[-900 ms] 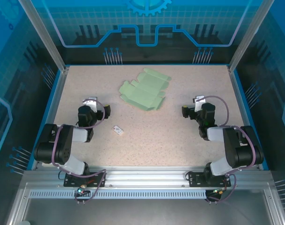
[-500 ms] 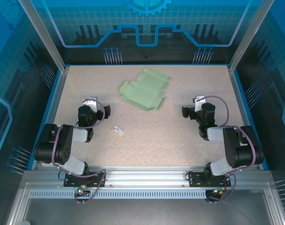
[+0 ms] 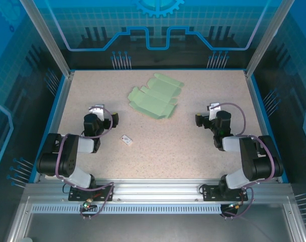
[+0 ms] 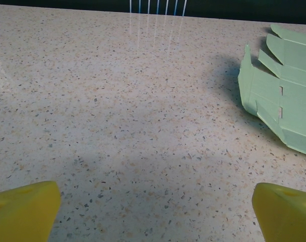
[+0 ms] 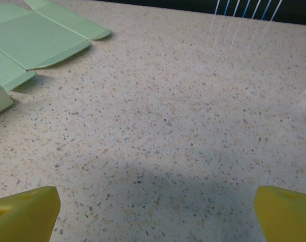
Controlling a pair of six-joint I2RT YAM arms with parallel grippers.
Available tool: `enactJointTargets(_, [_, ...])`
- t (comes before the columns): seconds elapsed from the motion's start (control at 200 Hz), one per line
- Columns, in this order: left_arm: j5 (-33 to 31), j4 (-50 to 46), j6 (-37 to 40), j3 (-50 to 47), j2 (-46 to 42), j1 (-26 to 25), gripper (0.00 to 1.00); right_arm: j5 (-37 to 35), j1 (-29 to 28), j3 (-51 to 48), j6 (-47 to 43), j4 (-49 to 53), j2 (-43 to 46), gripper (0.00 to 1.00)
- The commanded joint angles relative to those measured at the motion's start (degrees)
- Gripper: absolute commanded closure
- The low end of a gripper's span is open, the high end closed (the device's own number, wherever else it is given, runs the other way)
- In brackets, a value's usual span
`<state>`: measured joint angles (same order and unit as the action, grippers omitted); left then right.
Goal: Fold the paper box
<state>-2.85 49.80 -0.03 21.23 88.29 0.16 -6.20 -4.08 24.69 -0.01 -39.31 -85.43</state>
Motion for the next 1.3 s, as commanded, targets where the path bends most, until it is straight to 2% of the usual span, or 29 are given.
enactJointTargets(0.0, [-2.77,-3.57,-0.94,1.27,-5.77,0.11,0.01,-4.19,0.04,5.66,2.13,10.96,5.31,0.00])
enactJointTargets(0.1, [-6.80,-14.64,-3.59,3.71,-12.87,0.10,0.01,-9.85,0.59,9.34,7.44,20.19,10.59,0.00])
enactJointTargets(0.165, [-8.80,-23.17,-10.03,6.91,-16.34,0.23,0.01,-12.24,1.27,12.00,13.37,28.35,14.18,0.00])
enactJointTargets(0.235, [-2.44,-29.06,-15.65,10.54,-17.62,0.30,0.01,-9.62,1.15,16.17,17.09,37.57,16.27,0.01])
enactJointTargets(0.3, [5.50,-31.56,-19.81,13.72,-16.10,-0.18,0.03,-5.61,-2.39,18.41,17.24,41.08,16.40,0.06])
enactJointTargets(0.35, [9.20,-32.52,-22.27,15.98,-13.87,-1.60,0.05,-6.60,-7.81,20.33,16.63,43.26,15.13,0.06])
enactJointTargets(0.44, [10.50,-37.35,-24.68,21.20,-9.10,-6.07,0.08,-8.74,-17.08,26.12,17.05,48.53,9.31,0.05])
enactJointTargets(0.575, [10.07,-45.23,-25.45,28.15,-1.45,-10.27,0.14,-1.99,-20.49,35.18,19.87,54.07,-2.52,0.12])
enactJointTargets(0.725, [13.29,-48.96,-26.25,34.19,7.11,-10.17,0.19,0.39,-21.73,39.52,19.91,54.12,-8.75,0.15])
enactJointTargets(0.86, [17.44,-46.86,-26.77,37.57,13.48,-10.18,0.27,-1.27,-23.44,41.18,18.08,55.27,-9.92,0.14])
enactJointTargets(1.066, [18.00,-45.80,-26.08,42.09,20.31,-10.19,0.37,-2.58,-24.12,40.63,17.01,57.27,-9.70,0.14])
enactJointTargets(1.226, [17.42,-43.97,-26.83,43.14,22.98,-10.18,0.40,-2.95,-24.18,39.66,16.56,57.81,-8.53,0.14])
enactJointTargets(1.296, [18.06,-42.59,-27.32,43.45,24.13,-10.18,0.45,-3.03,-24.17,39.70,16.36,58.11,-8.39,0.14])
